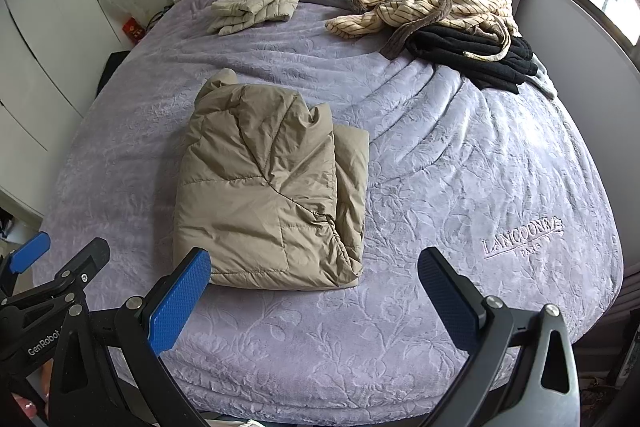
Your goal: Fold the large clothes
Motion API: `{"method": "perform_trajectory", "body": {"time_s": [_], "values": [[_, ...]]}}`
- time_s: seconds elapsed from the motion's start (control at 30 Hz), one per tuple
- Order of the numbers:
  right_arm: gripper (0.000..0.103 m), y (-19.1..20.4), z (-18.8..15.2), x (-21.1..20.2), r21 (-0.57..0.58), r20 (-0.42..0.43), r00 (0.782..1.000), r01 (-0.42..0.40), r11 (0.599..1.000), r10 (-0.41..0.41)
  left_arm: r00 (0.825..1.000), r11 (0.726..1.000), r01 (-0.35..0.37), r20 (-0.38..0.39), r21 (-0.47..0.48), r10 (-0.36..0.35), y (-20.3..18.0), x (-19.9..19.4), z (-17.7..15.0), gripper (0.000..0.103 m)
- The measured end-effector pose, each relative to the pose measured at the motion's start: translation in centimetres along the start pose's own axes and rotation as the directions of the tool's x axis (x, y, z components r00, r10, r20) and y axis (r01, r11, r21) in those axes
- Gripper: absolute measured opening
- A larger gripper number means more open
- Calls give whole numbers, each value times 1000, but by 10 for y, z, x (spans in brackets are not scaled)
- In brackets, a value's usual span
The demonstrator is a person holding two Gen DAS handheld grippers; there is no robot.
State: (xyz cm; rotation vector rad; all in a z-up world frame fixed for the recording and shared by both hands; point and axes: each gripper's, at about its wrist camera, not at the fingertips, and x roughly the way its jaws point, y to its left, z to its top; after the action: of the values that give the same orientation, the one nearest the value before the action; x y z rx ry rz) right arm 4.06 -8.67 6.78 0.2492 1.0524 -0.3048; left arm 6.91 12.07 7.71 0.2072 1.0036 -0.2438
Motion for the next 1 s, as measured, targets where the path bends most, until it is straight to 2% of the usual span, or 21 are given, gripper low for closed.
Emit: {"method": "perform_trajectory", "body": {"time_s": [1.0], "values": [[103, 1, -2, -3, -4, -4, 1000, -1, 1000, 1, 1000, 1000, -3, -7, -13, 3, 3, 4, 0, 101]]}}
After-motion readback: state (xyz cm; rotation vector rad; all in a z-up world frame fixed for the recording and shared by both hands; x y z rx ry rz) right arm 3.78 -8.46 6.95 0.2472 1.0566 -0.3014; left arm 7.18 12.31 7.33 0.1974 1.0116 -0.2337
